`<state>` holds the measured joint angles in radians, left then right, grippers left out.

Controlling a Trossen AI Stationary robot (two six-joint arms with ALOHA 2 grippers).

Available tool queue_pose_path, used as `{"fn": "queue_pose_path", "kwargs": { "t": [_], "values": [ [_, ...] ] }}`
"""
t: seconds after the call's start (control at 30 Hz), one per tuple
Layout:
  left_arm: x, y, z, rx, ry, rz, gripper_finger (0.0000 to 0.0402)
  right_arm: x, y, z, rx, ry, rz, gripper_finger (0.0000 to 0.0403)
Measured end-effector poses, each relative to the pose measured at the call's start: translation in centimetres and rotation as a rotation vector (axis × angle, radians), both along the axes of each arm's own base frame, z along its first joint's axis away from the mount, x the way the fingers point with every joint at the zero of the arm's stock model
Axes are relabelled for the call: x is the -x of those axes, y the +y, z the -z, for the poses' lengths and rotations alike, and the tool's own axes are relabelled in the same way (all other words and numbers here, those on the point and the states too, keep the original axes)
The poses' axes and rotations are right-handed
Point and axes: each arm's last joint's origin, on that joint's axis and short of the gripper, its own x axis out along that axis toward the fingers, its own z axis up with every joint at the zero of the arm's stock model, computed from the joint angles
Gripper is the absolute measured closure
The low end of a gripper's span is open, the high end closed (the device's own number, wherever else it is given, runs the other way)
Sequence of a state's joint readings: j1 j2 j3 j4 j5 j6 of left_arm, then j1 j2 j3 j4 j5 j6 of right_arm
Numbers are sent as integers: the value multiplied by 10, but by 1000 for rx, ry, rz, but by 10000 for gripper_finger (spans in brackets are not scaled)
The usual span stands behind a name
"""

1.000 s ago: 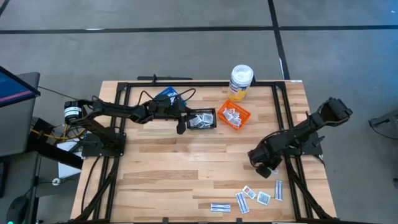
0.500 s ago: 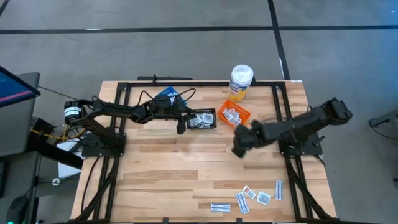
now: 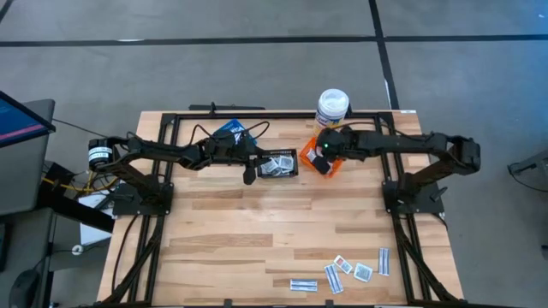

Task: Pick & Place First Aid Supplies
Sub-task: Put the ointment pack into the orange bin, then put the ointment into the orange container

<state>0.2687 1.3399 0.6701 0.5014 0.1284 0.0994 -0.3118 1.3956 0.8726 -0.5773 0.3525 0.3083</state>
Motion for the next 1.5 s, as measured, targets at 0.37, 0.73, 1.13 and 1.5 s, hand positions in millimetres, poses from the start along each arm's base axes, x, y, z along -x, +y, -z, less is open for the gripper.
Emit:
{"fn": "queue_pose_path", "kwargs": {
  "t": [0.37, 0.73, 1.13, 1.5],
  "values": [
    [0, 0, 0, 1, 4, 0, 287, 1, 5, 2, -105, 22, -101, 260],
    [0, 0, 1, 2, 6, 0, 287, -10, 85, 4, -328, 8, -362, 247],
    [0, 0, 1, 2, 7, 0, 287, 11, 189, 4, -733, 57, -397, 252],
    [0, 0, 1, 2, 8, 0, 287, 45, 247, 26, -890, 33, -267, 263]
  ]
}}
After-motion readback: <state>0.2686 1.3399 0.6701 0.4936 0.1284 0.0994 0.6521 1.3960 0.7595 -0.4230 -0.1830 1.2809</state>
